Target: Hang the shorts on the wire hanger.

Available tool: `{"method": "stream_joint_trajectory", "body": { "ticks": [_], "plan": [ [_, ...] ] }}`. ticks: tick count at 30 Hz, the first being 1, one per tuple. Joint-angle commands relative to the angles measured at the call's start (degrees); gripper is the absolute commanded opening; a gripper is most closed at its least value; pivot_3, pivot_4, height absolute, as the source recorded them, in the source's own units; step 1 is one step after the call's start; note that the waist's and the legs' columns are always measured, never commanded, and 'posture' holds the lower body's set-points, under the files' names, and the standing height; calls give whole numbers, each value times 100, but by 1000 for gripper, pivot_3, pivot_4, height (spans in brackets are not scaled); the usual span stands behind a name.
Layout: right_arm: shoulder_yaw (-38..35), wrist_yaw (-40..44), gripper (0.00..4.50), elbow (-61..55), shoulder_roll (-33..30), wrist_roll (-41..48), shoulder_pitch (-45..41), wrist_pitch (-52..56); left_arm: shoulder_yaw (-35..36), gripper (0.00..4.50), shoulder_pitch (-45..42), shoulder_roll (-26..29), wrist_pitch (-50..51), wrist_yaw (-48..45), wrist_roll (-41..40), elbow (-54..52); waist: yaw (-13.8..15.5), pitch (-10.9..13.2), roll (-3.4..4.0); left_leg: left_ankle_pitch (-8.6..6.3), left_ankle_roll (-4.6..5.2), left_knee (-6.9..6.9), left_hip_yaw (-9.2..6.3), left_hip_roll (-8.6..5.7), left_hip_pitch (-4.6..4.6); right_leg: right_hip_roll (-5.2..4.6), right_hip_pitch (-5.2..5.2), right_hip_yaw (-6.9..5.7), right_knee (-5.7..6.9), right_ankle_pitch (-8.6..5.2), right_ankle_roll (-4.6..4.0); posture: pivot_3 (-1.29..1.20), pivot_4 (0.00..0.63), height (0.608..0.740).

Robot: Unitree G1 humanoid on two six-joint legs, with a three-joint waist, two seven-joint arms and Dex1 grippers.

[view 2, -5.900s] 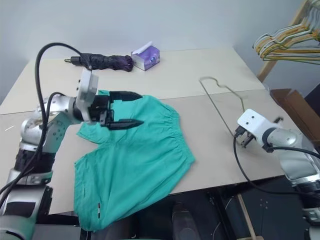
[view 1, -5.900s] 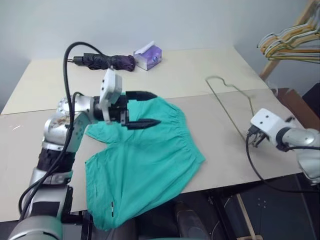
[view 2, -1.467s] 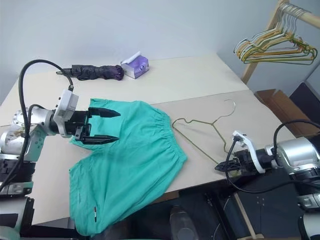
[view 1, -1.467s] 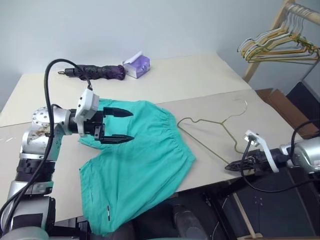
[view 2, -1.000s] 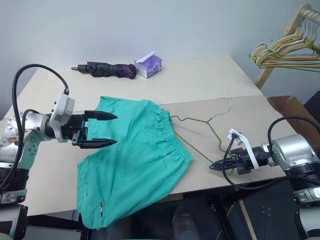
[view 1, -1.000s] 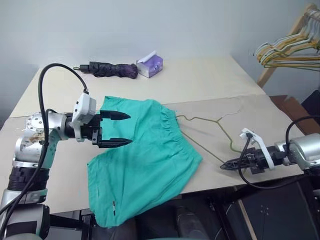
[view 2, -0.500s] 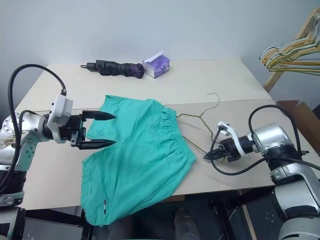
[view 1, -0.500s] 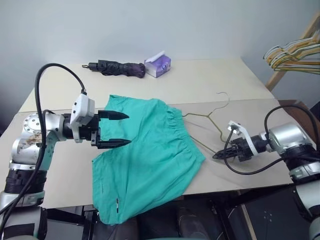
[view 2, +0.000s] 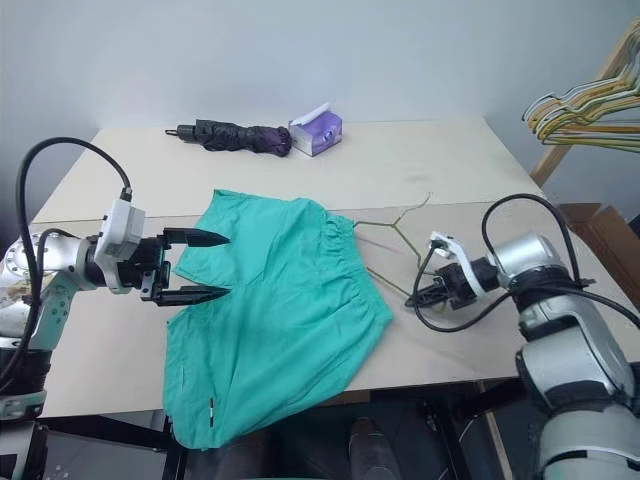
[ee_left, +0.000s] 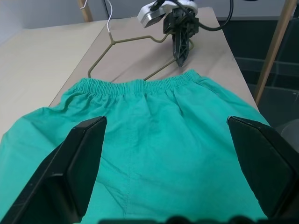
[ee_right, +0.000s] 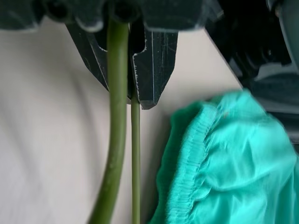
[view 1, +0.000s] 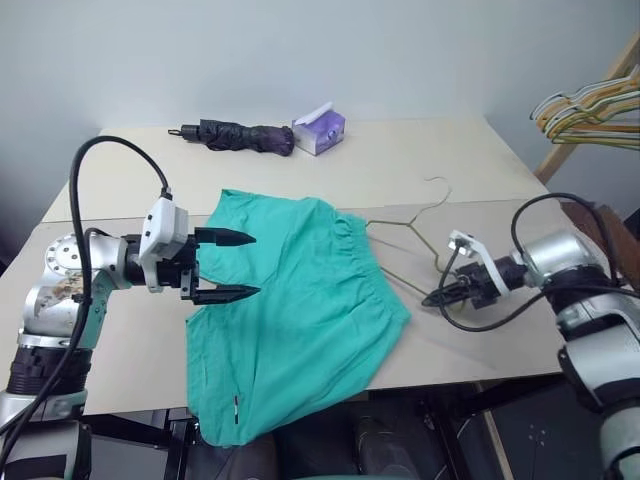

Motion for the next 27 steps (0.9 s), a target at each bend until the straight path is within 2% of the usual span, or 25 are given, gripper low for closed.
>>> {"method": "stream_joint_trajectory", "body": {
  "ticks": [1,4,7,15,21,27],
  "plan": [
    [-254,47,0,272,27,-168,-179,-226,89,4460,6,53,-147,5,2,-104,9,0,0,0,0,0,1,0,-2,-1,-1,0,-1,0,0,58,59,740],
    [-481,-111,0,161,42,-199,-139,-406,18,4460,-69,46,-250,-55,60,12,27,0,0,0,0,0,0,-1,-3,-1,-1,-2,-1,0,0,32,55,740],
    [-798,-528,0,-415,-118,-233,64,-672,-59,4460,-199,28,-318,-117,105,145,11,-1,0,0,0,1,-1,0,-1,-1,0,-3,0,1,-1,2,52,740],
    [-1799,-2675,0,-4472,-726,-821,1666,-1676,-437,4460,-952,-196,-935,-297,565,1032,-43,-1,0,0,-1,1,-1,0,-15,-1,-14,-5,0,-1,2,-97,49,740],
    [-1672,-3297,0,-6703,-1109,-1447,2239,-1432,-614,4460,-2050,-389,-1956,-308,1179,2346,-212,-5,-4,0,-1,3,-1,1,-15,0,-12,-6,-2,-1,2,-152,46,740],
    [-1319,-3445,0,-7491,-1235,-1867,2257,-1043,-709,4460,-3208,-602,-2848,-654,1457,3523,-448,-8,-7,0,-1,9,-3,0,-19,-2,-10,-6,-3,-1,3,-181,38,740]
  ]
}}
